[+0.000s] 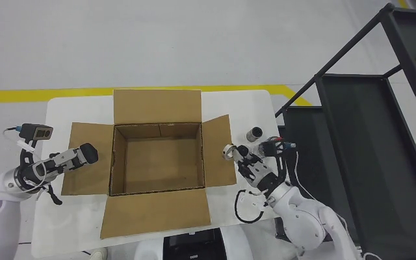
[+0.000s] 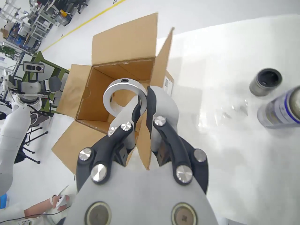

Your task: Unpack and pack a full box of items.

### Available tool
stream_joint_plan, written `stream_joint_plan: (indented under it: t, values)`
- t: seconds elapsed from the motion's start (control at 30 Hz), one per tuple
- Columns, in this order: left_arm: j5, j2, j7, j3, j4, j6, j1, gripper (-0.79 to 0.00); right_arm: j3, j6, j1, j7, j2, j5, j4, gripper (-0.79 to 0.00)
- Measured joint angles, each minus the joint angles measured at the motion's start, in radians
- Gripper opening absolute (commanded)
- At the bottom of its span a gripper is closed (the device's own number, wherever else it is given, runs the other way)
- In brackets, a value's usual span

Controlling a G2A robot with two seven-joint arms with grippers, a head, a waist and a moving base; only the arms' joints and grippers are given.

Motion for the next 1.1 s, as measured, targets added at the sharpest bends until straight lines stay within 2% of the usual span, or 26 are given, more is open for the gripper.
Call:
stream_joint_plan:
  t: [0.13,0.43,0.57,0.87,1.1]
  values:
    - [0.0,0.0,0.0,0.0,0.0,0.0,0.0,0.0,-0.121,0.06,0.099,0.067,-0.006,-0.093,0.0,-0.785]
    - [0.0,0.0,0.0,0.0,0.0,0.0,0.0,0.0,-0.404,0.353,0.367,0.373,-0.043,-0.232,0.003,-0.785]
    - [0.0,0.0,0.0,0.0,0.0,0.0,0.0,0.0,-0.511,0.486,0.52,0.492,-0.072,-0.265,0.111,-0.785]
    - [0.0,0.0,0.0,0.0,0.0,0.0,0.0,0.0,-0.679,0.693,0.807,0.512,-0.16,-0.232,0.465,-0.785]
    - [0.0,0.0,0.0,0.0,0.0,0.0,0.0,0.0,-0.77,0.789,0.917,0.503,-0.222,-0.195,0.671,-0.785]
